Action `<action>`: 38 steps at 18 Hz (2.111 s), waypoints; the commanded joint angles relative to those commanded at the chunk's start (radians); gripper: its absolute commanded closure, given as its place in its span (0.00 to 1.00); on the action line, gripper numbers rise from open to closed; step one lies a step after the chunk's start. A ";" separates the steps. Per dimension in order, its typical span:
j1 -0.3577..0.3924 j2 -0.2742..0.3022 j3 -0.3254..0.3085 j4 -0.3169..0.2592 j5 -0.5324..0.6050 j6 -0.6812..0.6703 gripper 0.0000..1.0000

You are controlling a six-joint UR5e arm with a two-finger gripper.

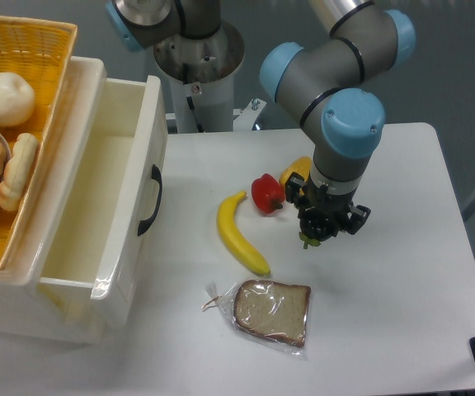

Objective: Place the mangosteen in the upper white drawer
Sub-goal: 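Lower the gripper onto the dark mangosteen beside the red apple and close it, then lift the mangosteen and carry it over the open white drawer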

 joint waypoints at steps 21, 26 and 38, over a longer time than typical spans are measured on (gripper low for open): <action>-0.011 0.202 -0.006 -0.118 -0.202 -0.437 0.58; -0.040 0.307 -0.012 -0.173 -0.325 -0.578 0.58; -0.259 0.350 -0.012 -0.176 -0.351 -0.802 0.58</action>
